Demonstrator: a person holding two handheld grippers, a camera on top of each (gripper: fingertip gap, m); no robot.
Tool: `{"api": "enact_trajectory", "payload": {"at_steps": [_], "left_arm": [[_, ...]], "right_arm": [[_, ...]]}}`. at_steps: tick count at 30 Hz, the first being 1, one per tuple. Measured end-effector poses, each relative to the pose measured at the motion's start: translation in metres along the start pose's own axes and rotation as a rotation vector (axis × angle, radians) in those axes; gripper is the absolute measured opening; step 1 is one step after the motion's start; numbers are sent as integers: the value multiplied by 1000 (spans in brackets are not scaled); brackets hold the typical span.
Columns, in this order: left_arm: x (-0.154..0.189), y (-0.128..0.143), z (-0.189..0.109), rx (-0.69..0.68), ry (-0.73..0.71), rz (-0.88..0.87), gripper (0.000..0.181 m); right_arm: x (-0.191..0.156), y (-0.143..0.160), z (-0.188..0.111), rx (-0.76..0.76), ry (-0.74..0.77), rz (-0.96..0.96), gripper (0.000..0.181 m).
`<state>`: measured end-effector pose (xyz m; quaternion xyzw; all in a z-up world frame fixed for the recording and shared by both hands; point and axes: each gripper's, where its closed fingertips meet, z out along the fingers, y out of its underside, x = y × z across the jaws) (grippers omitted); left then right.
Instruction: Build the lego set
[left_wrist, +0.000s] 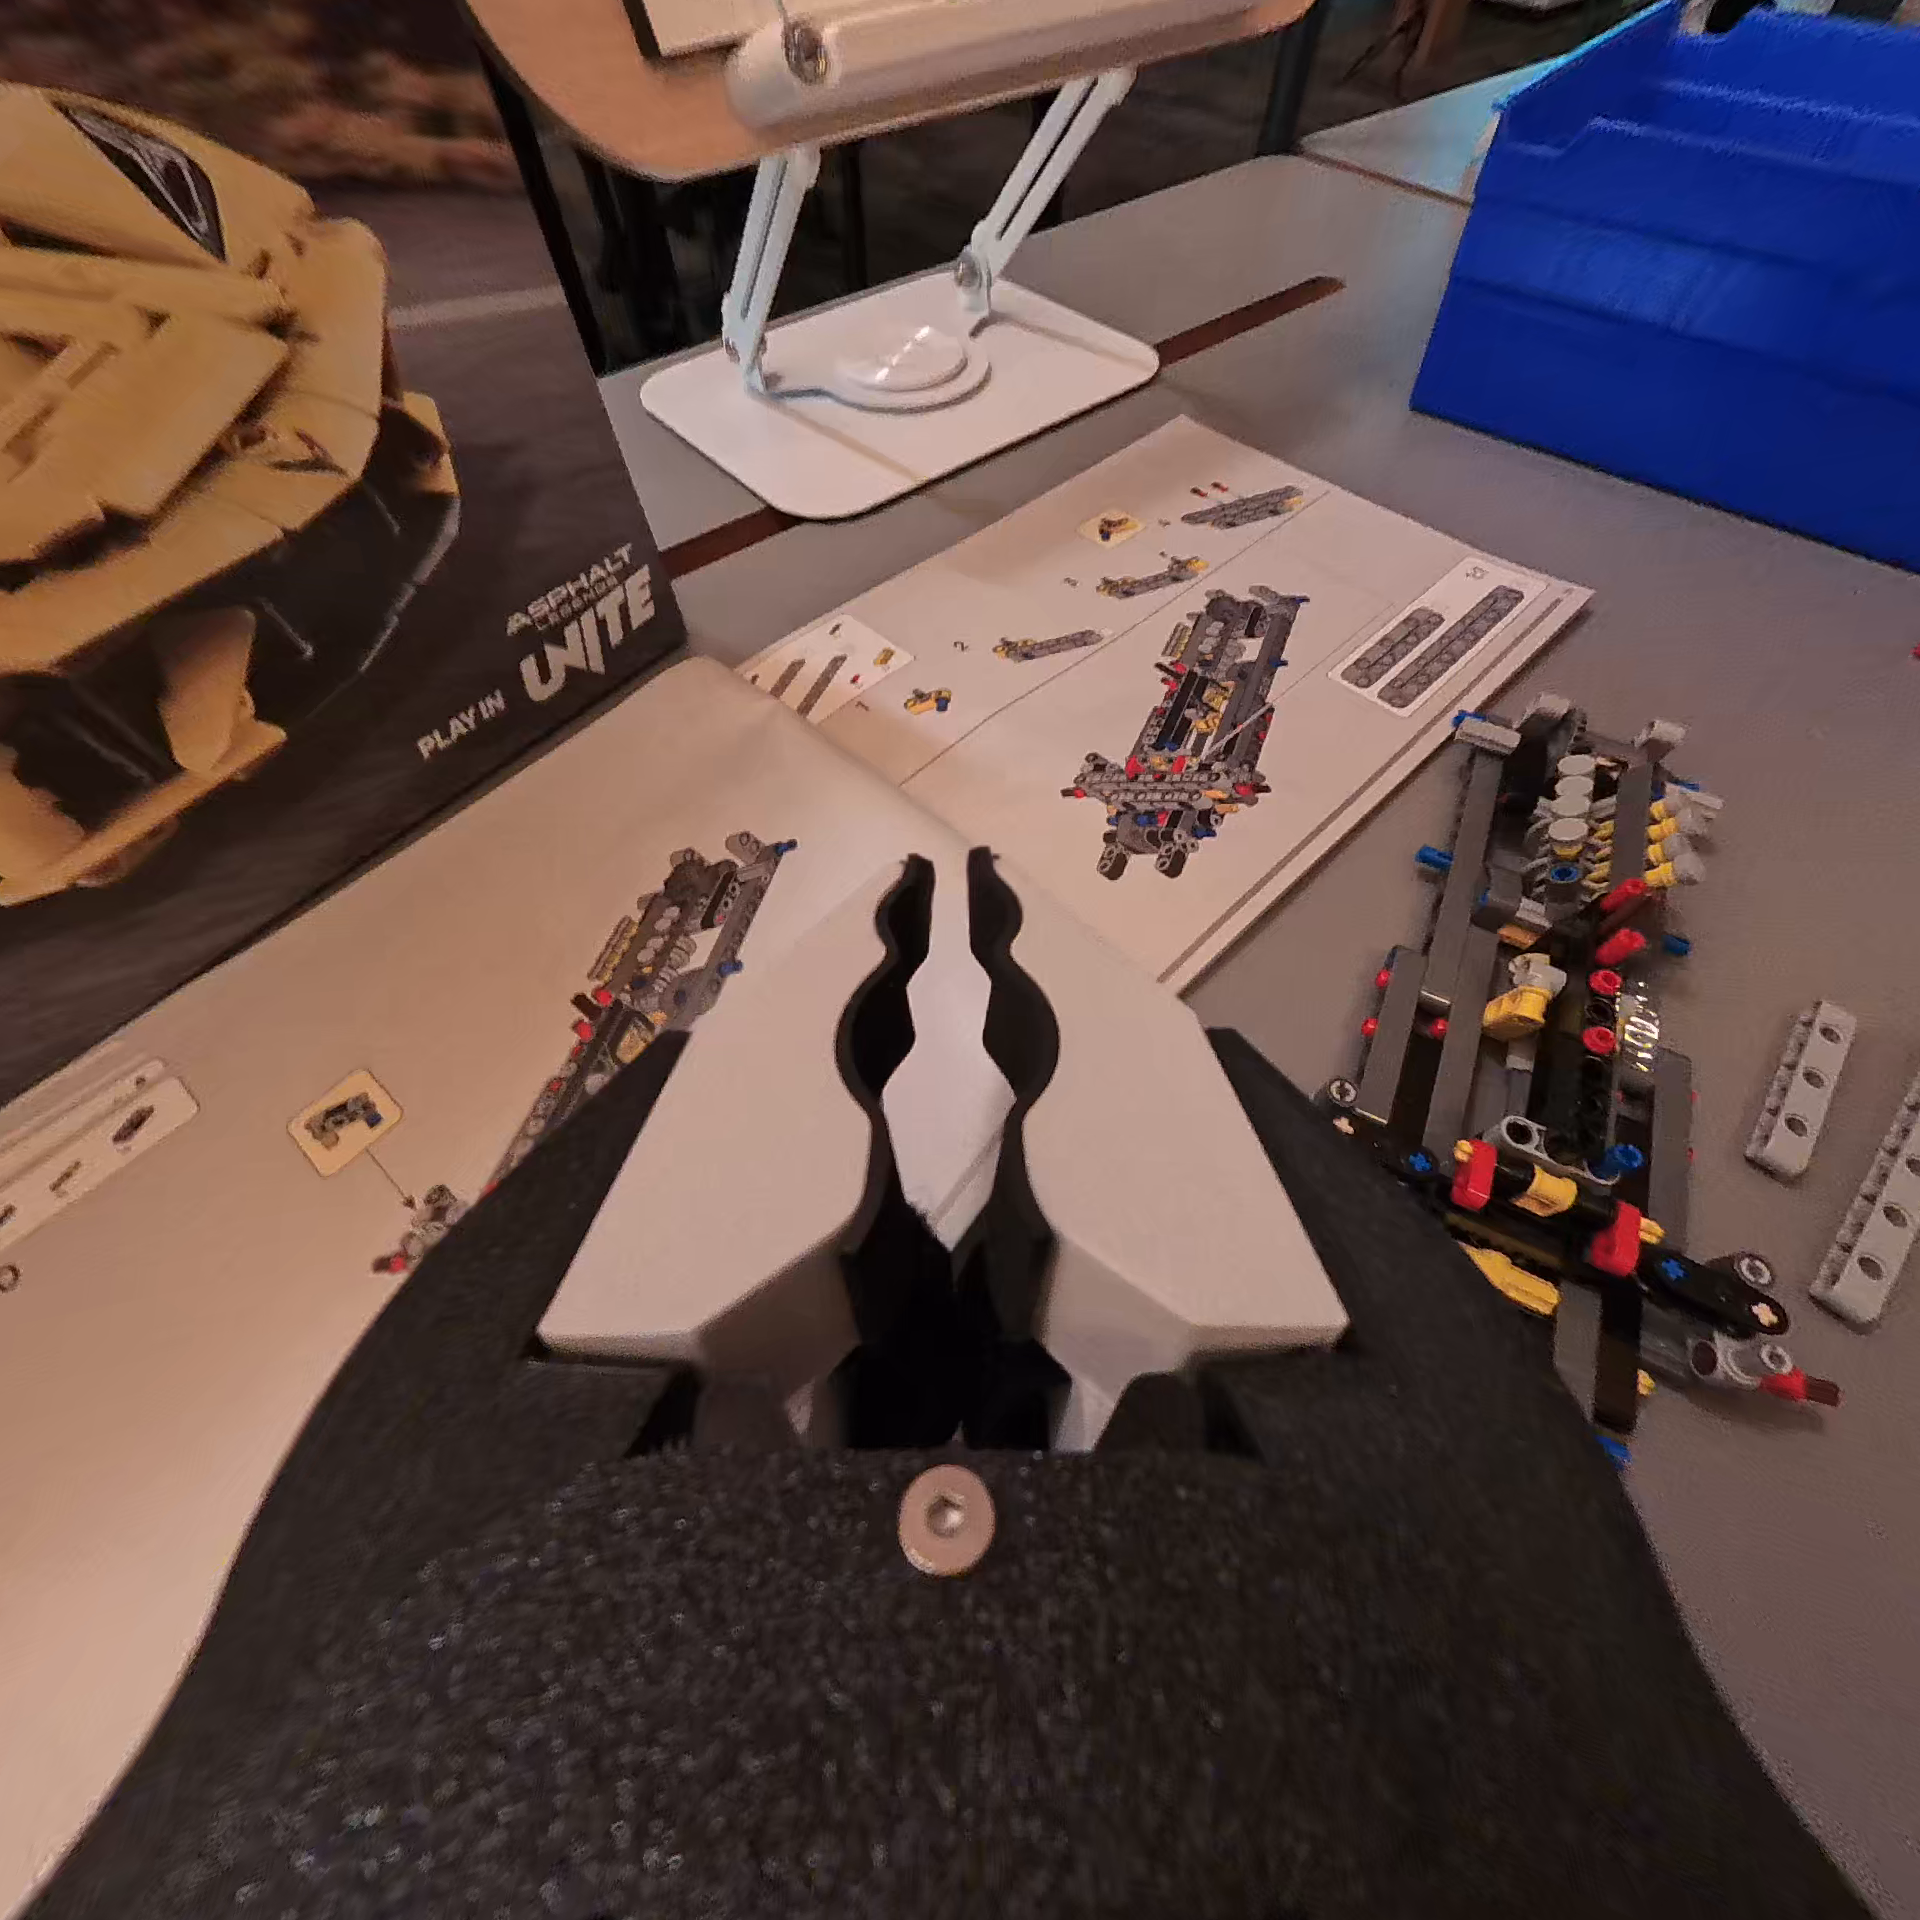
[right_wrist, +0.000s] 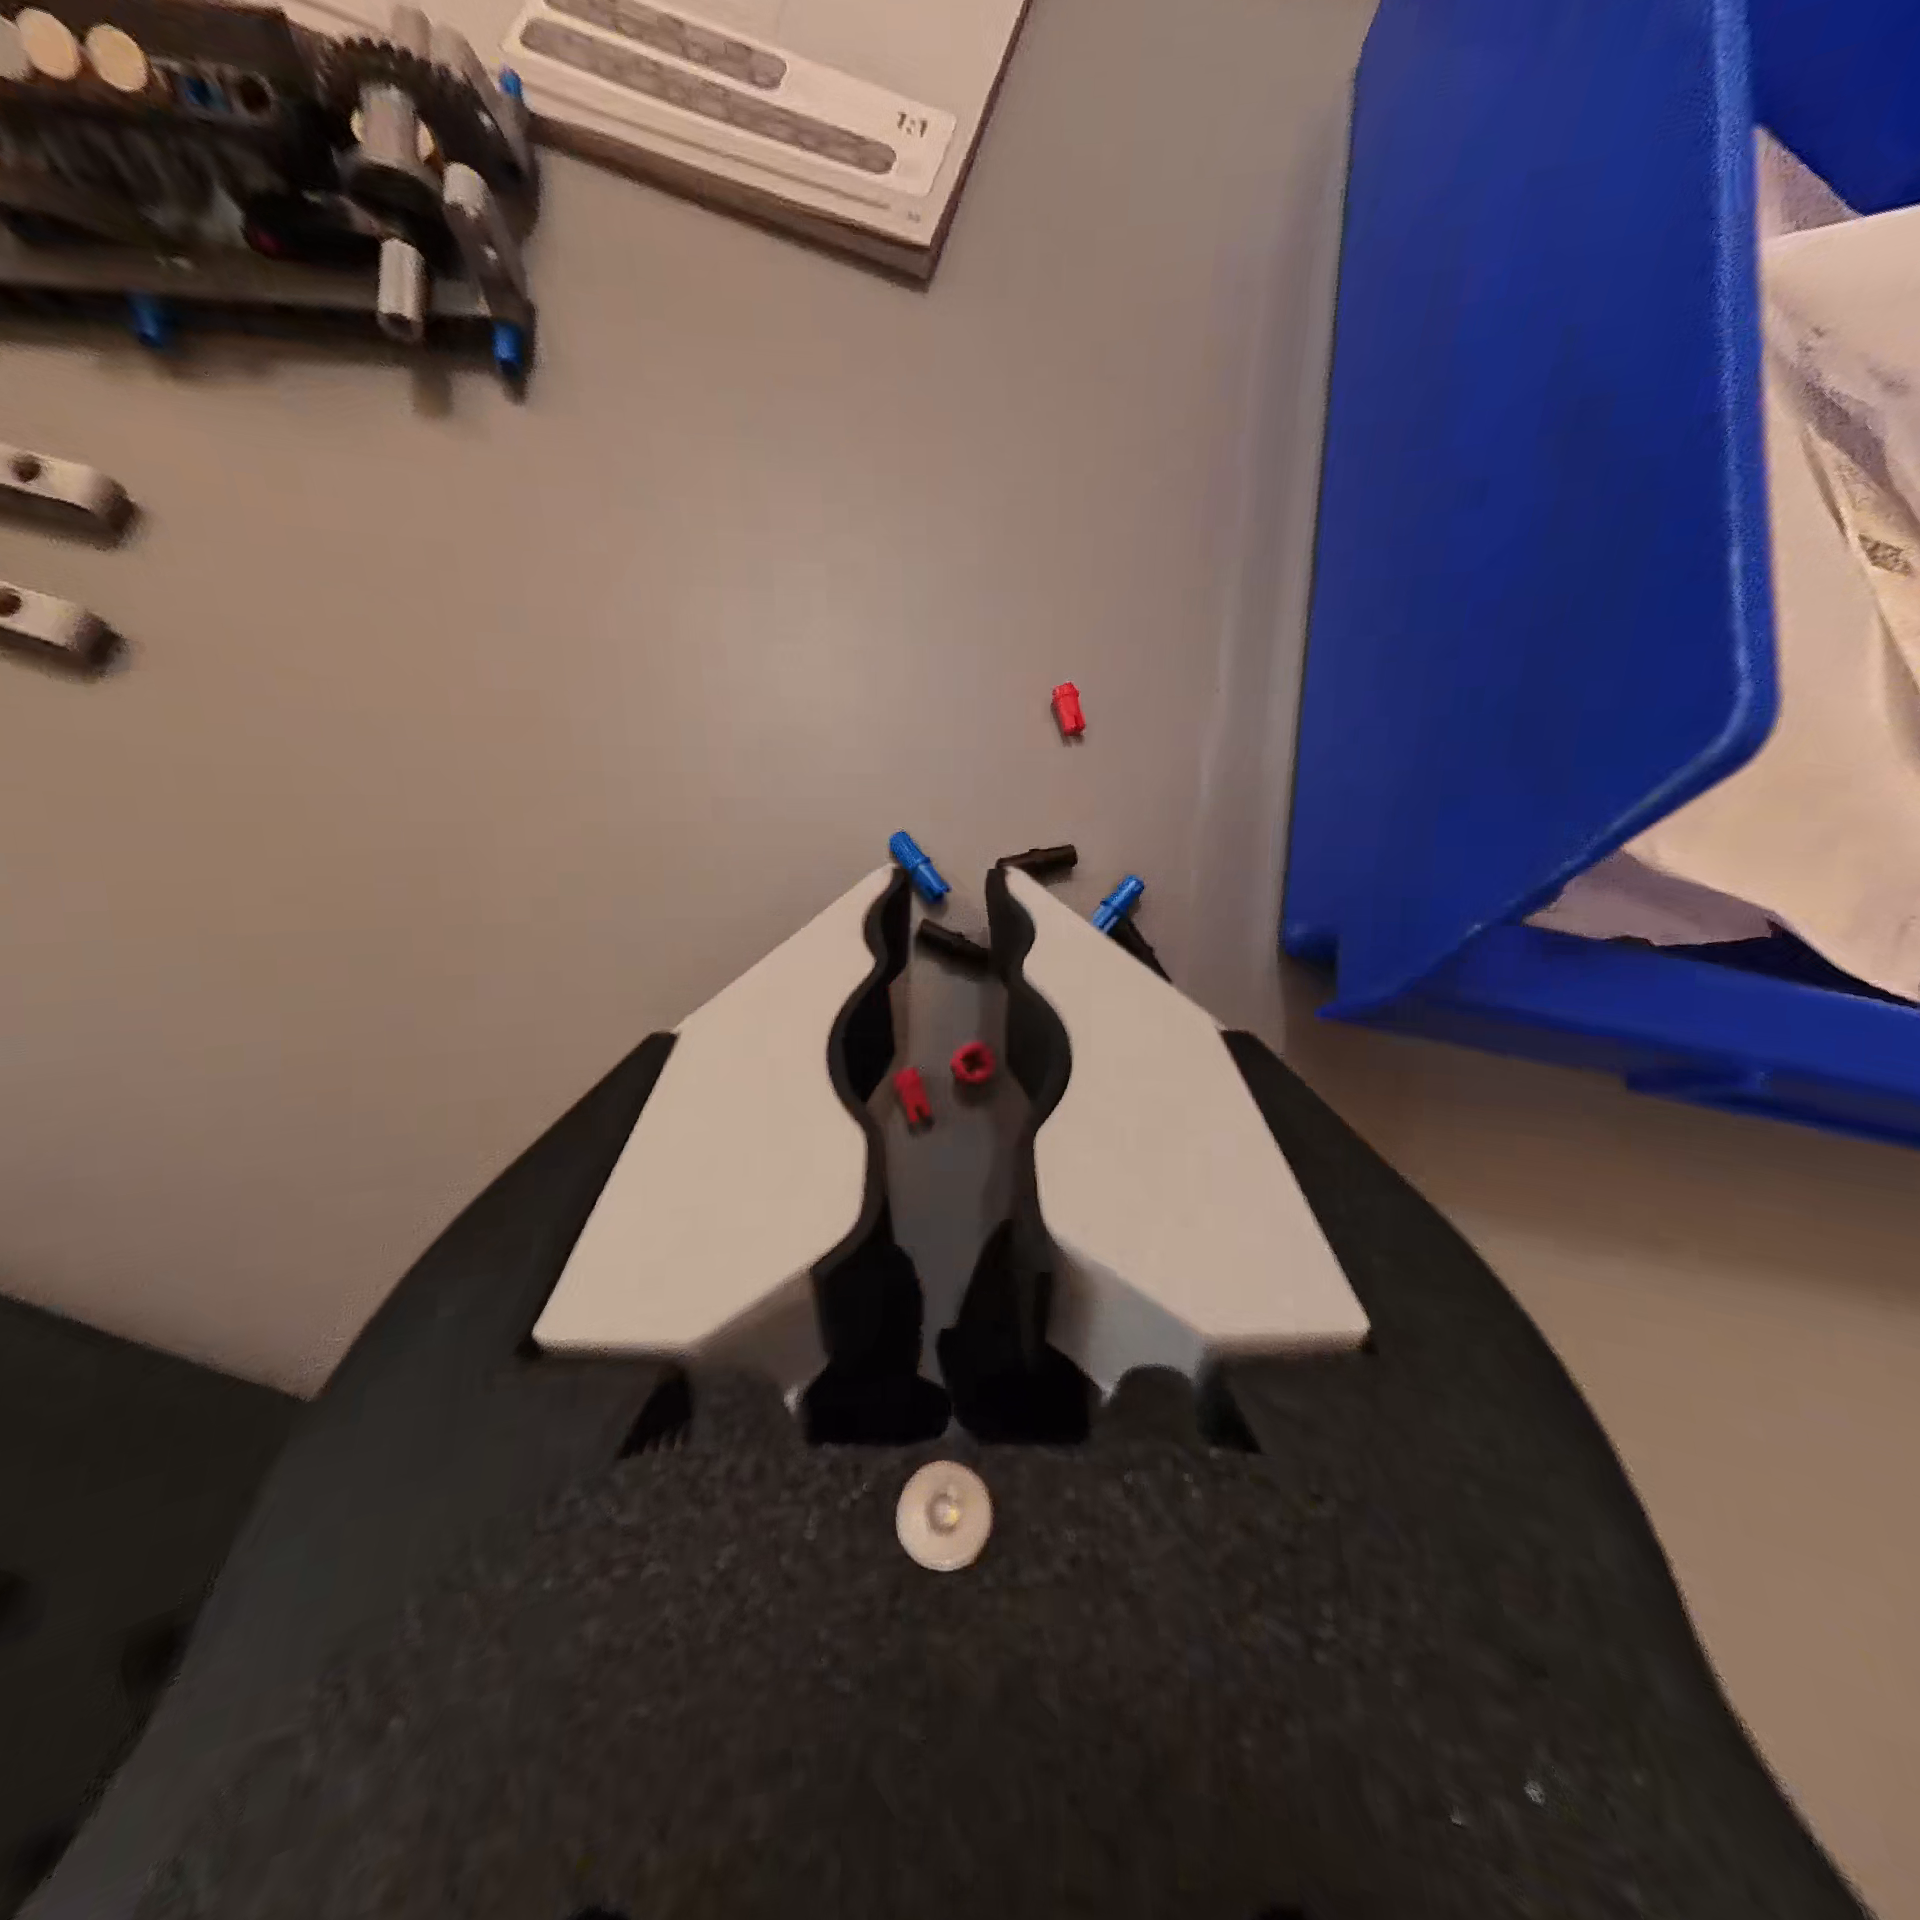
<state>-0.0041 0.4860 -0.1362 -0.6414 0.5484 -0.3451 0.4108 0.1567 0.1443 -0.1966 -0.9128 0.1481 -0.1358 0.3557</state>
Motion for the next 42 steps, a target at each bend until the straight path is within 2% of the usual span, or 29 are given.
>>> {"api": "enact_trajectory", "payload": {"at_steps": [5,7,10,14,16,18,26,28,30,32,34,36,38,42], "left_arm": [[0,-2,-2,22,7,42,5],[1,-3,-3,23,-6,68,5],[0,-5,-4,36,-31,111,5],[-5,-2,-4,22,-40,92,5],[-7,0,-3,16,-41,73,5],[-7,2,-2,8,-32,65,5],[-1,3,-2,-10,-25,95,5],[1,5,-1,-21,-24,108,5],[3,5,-1,-22,-17,112,5],[4,6,0,-26,-11,108,6],[5,7,0,-28,-8,107,6],[6,8,1,-35,-4,110,6],[6,10,2,-42,-6,121,6],[8,14,5,-59,-5,139,6]], "right_arm": [[-10,3,8,-38,-110,50,11],[-10,2,9,-29,-110,53,3],[-22,-7,9,-17,-151,29,3],[-95,-32,0,38,-417,-38,3],[-126,-36,0,39,-481,-105,3],[-140,-34,6,12,-489,-159,3],[-144,-34,18,-14,-448,-201,4],[-140,-36,17,-6,-430,-187,17],[-122,-39,11,28,-370,-144,18],[-72,-40,7,69,-189,-47,17],[-17,-29,1,69,-22,54,20],[17,-13,-2,47,67,133,24],[31,-3,-2,33,94,166,24],[32,4,4,-2,84,146,18]]}}
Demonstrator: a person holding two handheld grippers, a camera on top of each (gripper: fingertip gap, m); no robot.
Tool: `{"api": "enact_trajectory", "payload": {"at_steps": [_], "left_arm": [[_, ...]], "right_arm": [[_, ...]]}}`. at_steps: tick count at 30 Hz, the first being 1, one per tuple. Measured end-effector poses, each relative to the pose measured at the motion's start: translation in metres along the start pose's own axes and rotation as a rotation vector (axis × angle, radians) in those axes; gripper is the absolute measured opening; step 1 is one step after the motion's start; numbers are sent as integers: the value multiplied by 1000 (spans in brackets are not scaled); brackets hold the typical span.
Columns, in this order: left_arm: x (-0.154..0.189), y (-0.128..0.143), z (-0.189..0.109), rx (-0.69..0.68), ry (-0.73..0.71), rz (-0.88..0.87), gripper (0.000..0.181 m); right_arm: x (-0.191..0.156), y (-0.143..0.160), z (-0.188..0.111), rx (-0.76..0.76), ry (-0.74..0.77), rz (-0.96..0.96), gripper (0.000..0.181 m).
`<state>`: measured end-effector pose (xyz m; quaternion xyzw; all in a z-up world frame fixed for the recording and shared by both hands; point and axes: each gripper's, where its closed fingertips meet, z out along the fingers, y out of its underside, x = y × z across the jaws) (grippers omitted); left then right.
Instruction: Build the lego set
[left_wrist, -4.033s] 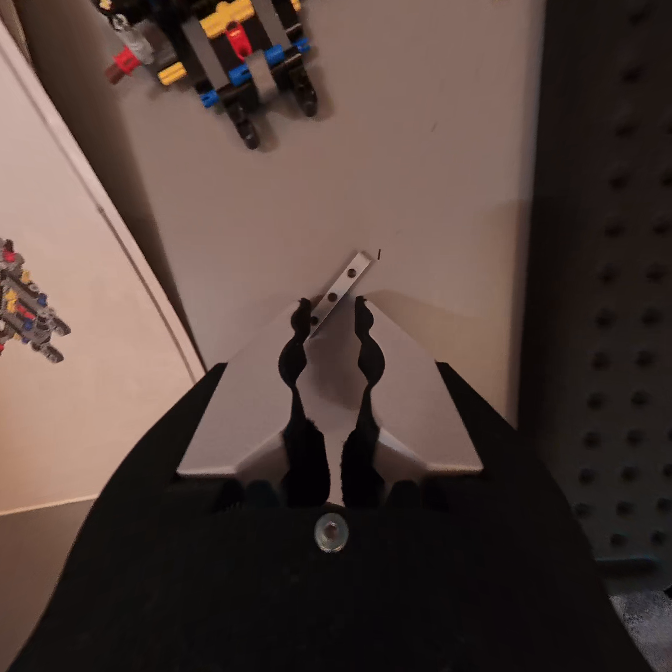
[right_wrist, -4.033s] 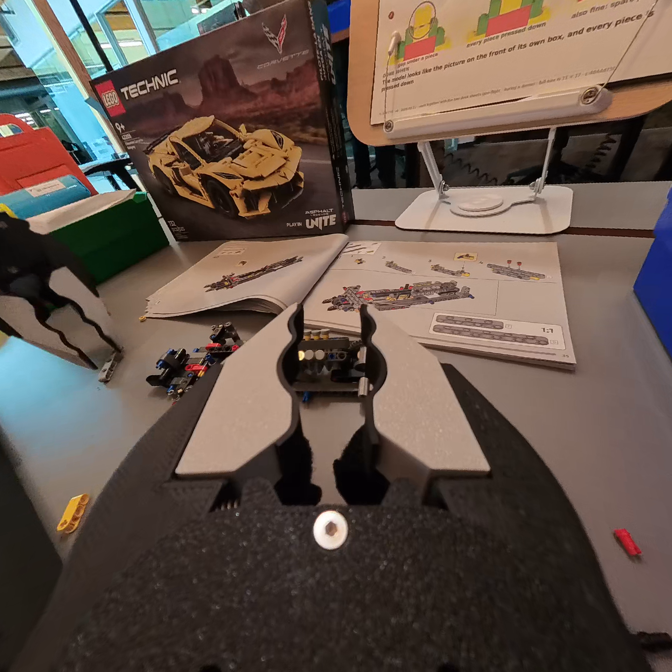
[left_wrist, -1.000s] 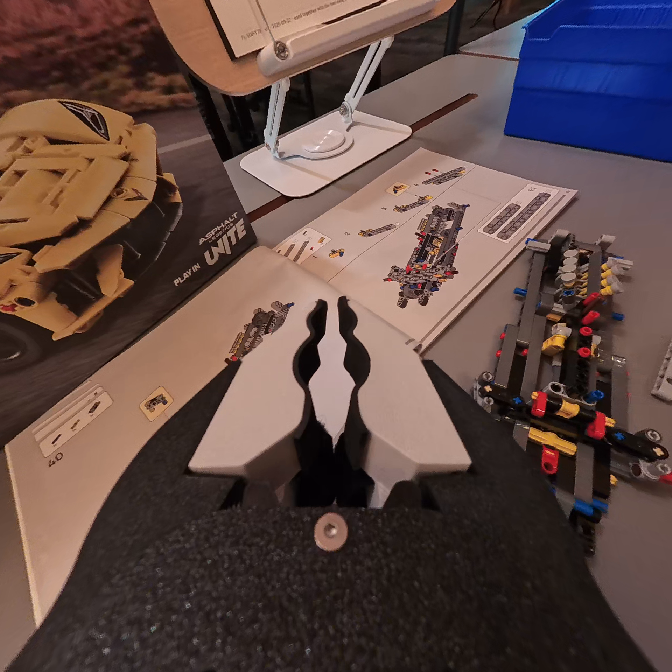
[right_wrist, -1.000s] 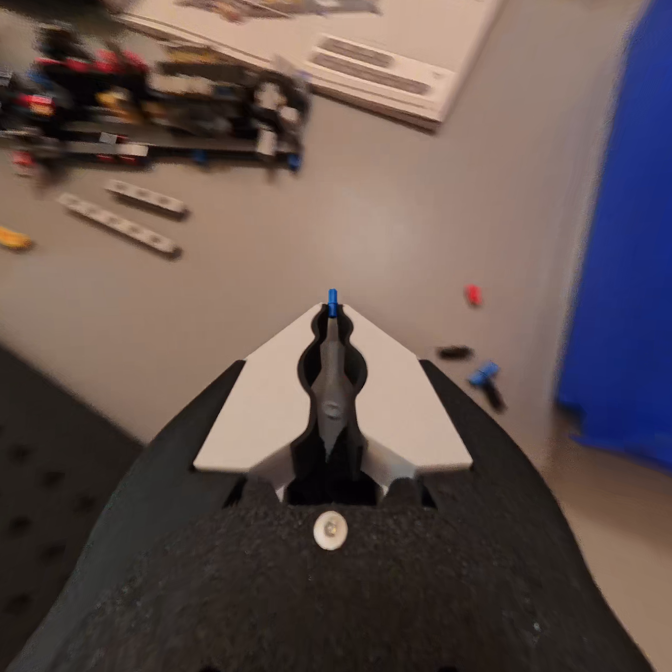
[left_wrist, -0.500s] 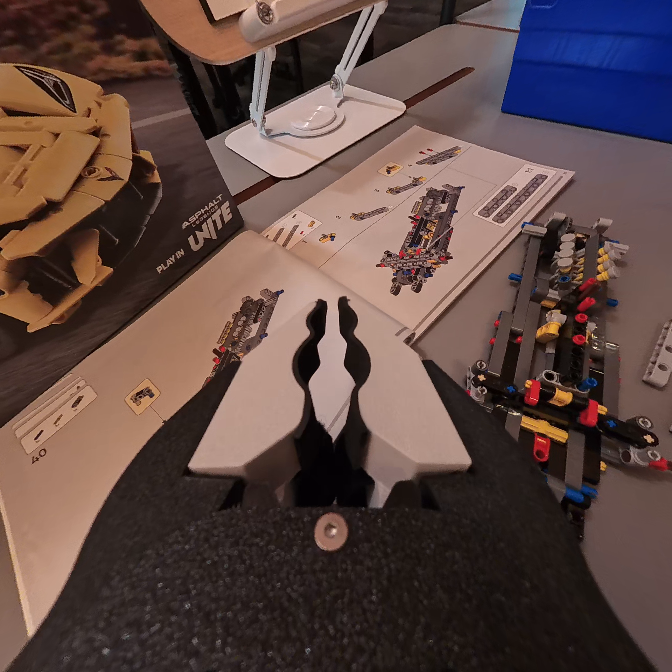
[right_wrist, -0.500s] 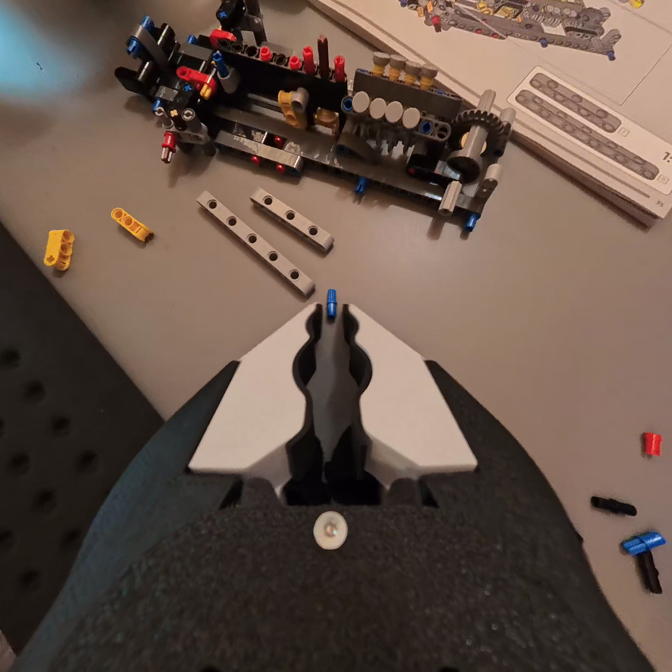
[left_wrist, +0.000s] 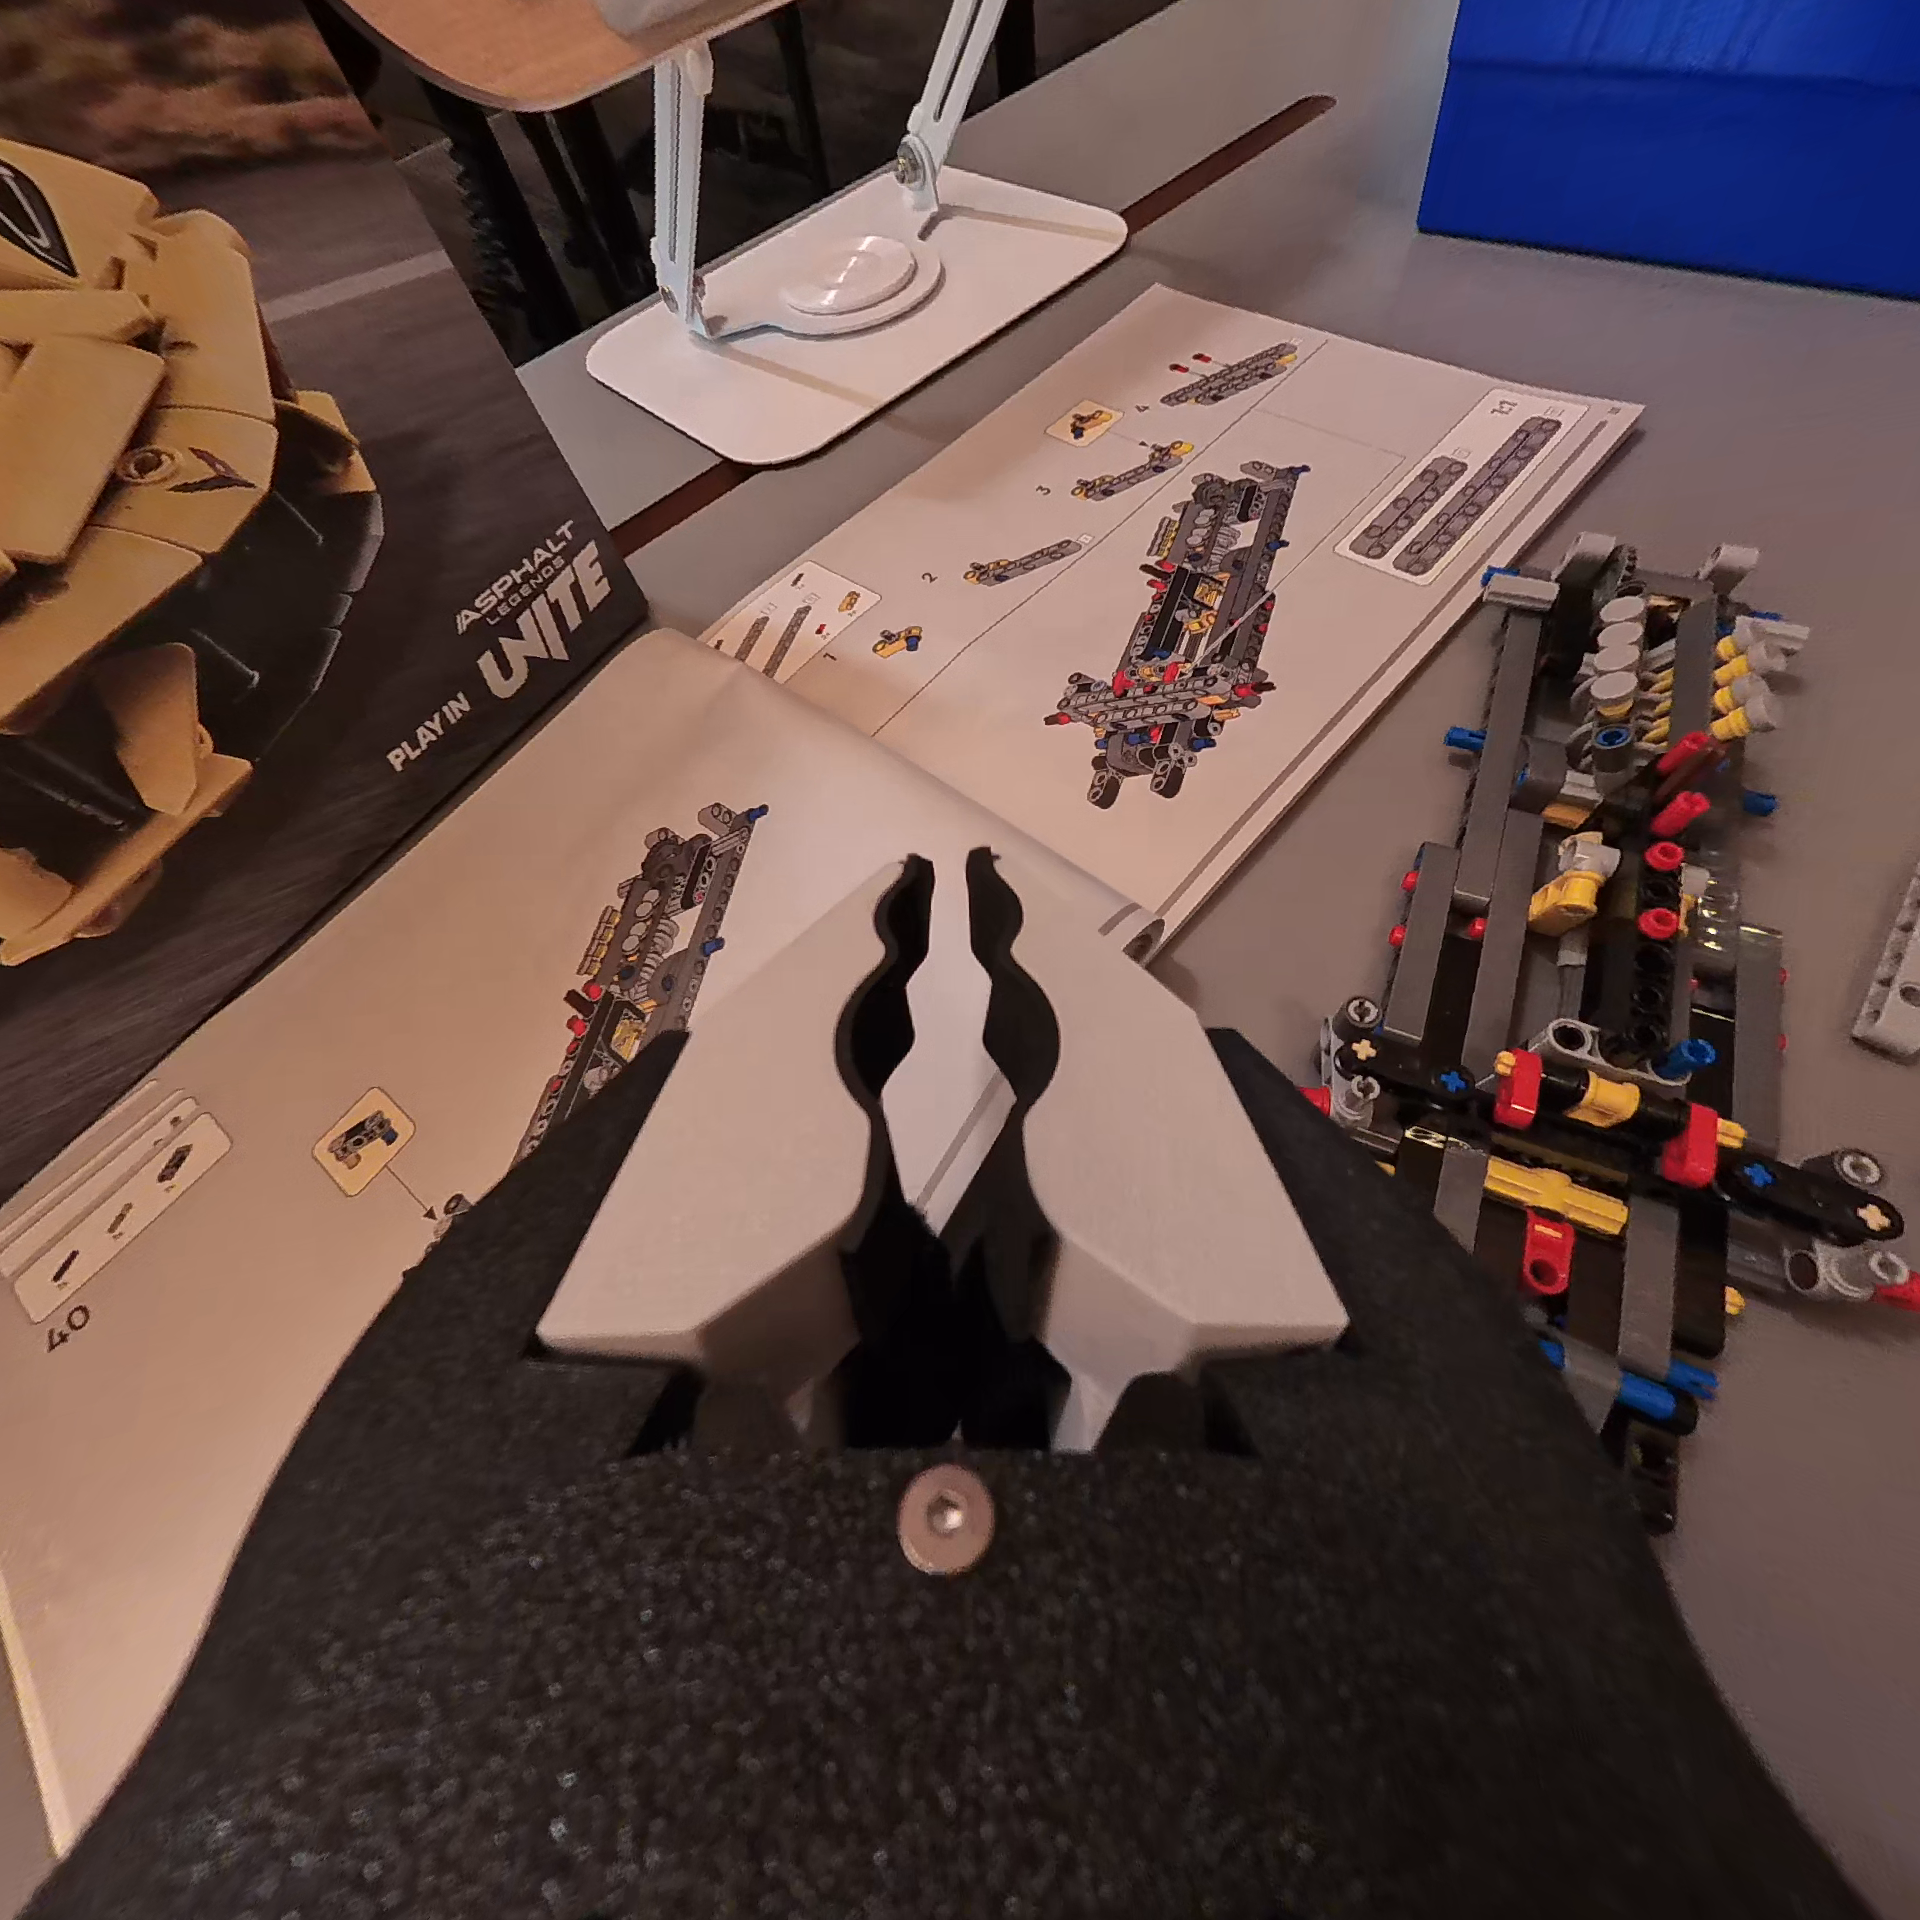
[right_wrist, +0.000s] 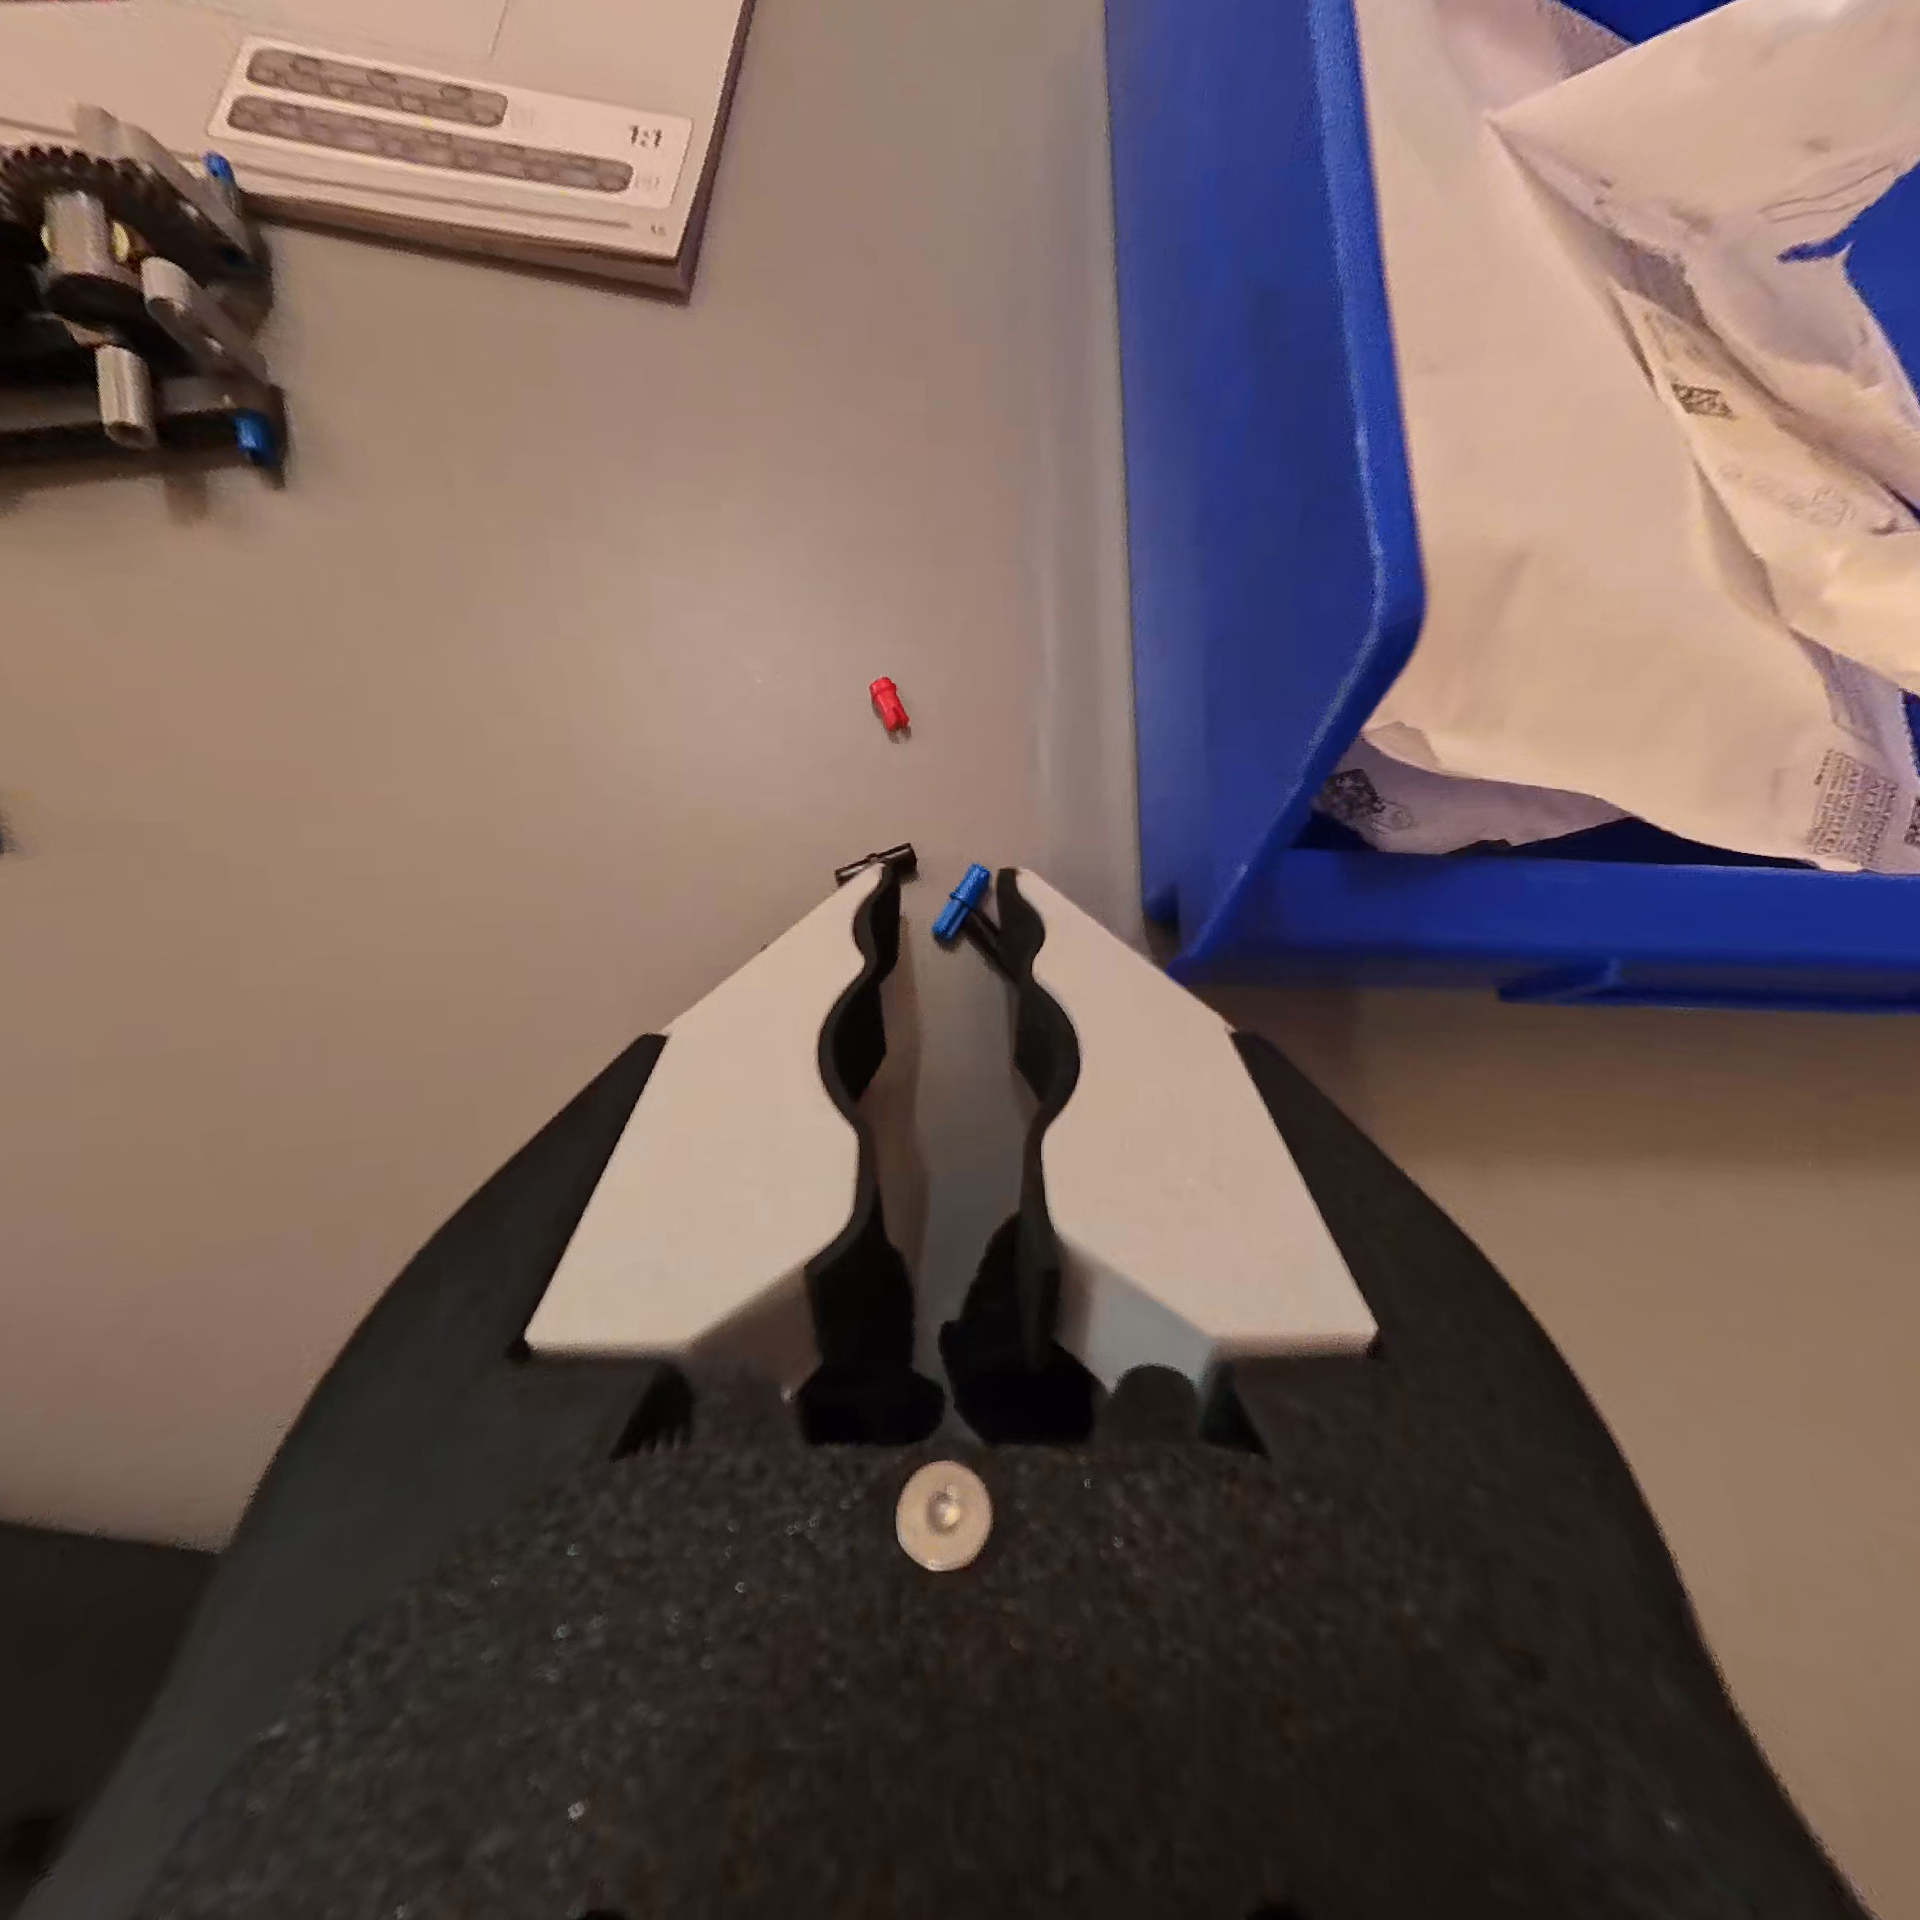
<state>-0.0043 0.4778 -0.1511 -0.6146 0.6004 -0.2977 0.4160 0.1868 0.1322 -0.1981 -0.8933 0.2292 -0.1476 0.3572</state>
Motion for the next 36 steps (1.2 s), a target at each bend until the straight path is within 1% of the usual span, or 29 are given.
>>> {"api": "enact_trajectory", "payload": {"at_steps": [2,5,7,9,13,14,17,19,21,24,26,28,30,32,36], "left_arm": [[1,1,1,-6,1,6,6],[2,2,1,-8,3,13,6],[2,2,2,-10,5,13,6],[3,2,2,-12,8,14,6],[3,1,1,-7,4,23,6],[3,1,1,-4,3,22,6],[-3,4,1,-21,-12,6,6],[-9,9,1,-46,-15,-56,6],[-12,10,0,-49,4,-130,6],[-17,8,-4,-31,33,-211,6],[-21,9,-6,-30,33,-235,6],[-25,10,-7,-35,18,-228,6],[-26,11,-7,-42,4,-207,6],[-24,12,-6,-47,3,-189,6],[-19,15,-3,-64,12,-167,6]], "right_arm": [[1,3,3,-19,9,-17,13],[1,5,4,-26,5,-9,12],[1,5,5,-29,-20,16,11],[-3,5,5,-30,-57,42,5],[-1,5,4,-45,-41,18,4],[-2,2,3,-35,-32,3,4],[-12,-20,-9,50,-20,-45,4],[-32,-27,-10,38,-58,-84,4],[-65,-31,-7,19,-143,-121,4],[-123,-35,-3,27,-304,-151,4],[-148,-33,4,18,-351,-165,4],[-163,-29,10,-3,-367,-199,4],[-170,-31,14,-2,-358,-235,4],[-177,-33,14,6,-381,-236,4],[-181,-30,16,-17,-396,-235,4]]}}
